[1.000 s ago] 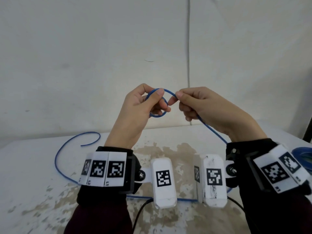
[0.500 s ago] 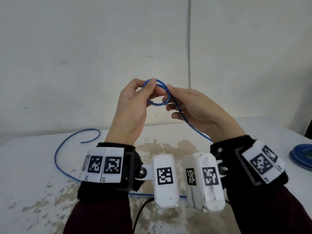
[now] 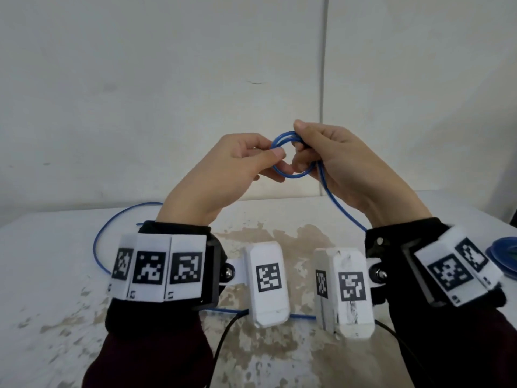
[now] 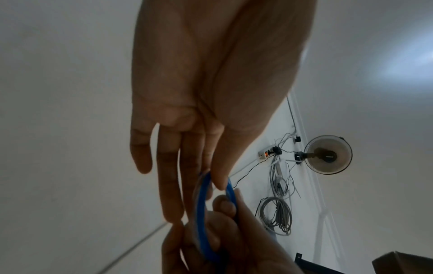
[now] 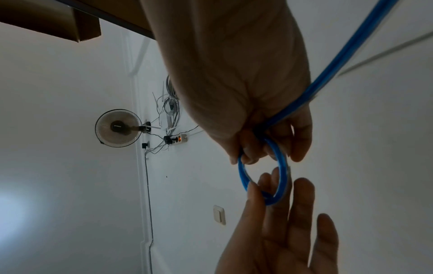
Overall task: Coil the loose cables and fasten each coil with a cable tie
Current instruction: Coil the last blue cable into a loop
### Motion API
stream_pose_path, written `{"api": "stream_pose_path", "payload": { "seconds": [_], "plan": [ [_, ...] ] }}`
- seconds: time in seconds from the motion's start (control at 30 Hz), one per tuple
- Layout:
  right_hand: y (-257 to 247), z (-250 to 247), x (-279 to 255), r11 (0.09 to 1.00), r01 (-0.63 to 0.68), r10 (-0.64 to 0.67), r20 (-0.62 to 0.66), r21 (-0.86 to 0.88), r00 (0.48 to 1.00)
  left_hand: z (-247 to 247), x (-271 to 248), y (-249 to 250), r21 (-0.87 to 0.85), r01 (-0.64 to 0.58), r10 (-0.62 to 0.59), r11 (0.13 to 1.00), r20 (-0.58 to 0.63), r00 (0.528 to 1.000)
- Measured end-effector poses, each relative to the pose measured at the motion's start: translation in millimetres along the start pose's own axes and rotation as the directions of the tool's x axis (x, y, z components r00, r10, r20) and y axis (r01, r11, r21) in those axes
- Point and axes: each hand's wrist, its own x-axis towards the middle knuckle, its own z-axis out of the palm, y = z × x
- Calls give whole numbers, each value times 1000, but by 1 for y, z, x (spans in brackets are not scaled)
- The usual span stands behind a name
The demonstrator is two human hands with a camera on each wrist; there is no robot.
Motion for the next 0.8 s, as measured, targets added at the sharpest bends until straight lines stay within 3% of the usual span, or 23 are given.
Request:
{"api": "stream_pose_path", "payload": {
  "seconds": [0.1, 0.27, 0.33, 0.43, 0.5, 0.63, 0.73, 0.8],
  "plan": [
    [-2, -3, -1, 998, 29, -29, -8, -56, 1000, -2, -1, -1, 17, -11, 10, 1000, 44, 999],
    [-2, -2, -2, 995, 67, -66, 14, -75, 998, -4, -1, -2, -170, 11, 6, 985, 98, 995],
    [0, 3, -2, 967, 122, -116, 38, -225, 992, 0, 2, -1, -165, 55, -37, 985, 111, 993],
    [1, 11, -3, 816, 196, -187, 72, -544, 980, 6, 6, -2, -174, 138, -120, 975, 109, 987],
    [0, 13, -4, 751, 207, -209, 72, -627, 975, 9, 8, -3, -240, 118, -102, 963, 79, 992],
    [-1, 11, -2, 831, 216, -226, 42, -512, 973, 13, 11, -2, -374, 27, -39, 927, -25, 999],
    [0, 6, -2, 917, 176, -147, 106, -357, 983, 13, 12, -2, -327, 17, -44, 945, -76, 996],
    [3, 0, -3, 946, 147, -111, 136, -290, 985, 14, 11, -2, -256, 44, -58, 966, -49, 997]
  ]
}}
